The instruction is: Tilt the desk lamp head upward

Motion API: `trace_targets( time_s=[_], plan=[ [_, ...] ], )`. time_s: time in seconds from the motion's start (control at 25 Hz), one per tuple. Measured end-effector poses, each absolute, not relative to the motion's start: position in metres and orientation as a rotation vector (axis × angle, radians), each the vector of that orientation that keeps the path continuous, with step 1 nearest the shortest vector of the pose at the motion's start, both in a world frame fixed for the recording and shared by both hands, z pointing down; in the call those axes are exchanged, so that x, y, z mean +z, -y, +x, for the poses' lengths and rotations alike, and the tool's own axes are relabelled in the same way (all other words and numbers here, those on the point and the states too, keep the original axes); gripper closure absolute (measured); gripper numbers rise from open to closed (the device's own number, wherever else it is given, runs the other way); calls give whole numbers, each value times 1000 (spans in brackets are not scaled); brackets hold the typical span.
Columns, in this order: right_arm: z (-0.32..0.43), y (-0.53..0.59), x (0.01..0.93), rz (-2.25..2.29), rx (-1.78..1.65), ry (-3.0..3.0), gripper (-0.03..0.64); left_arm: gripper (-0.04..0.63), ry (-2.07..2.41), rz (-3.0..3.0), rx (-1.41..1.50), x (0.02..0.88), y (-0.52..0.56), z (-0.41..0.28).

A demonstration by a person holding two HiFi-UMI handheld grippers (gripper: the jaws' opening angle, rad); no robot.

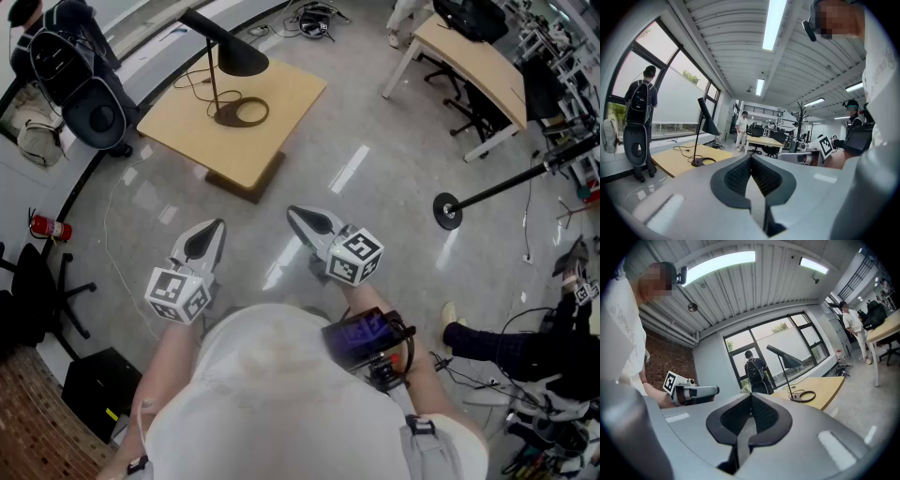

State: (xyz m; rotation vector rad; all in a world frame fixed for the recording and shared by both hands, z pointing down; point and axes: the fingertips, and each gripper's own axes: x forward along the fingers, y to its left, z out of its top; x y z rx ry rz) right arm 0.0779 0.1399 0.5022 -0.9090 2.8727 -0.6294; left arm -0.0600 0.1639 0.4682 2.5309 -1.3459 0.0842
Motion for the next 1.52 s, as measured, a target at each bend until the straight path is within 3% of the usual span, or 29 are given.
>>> trace_targets(
  time_s=[1.52],
  plan=[
    [25, -174, 494, -1010, -523, -2969, 604, 594, 1368, 2544, 100, 477, -198, -131]
  ],
)
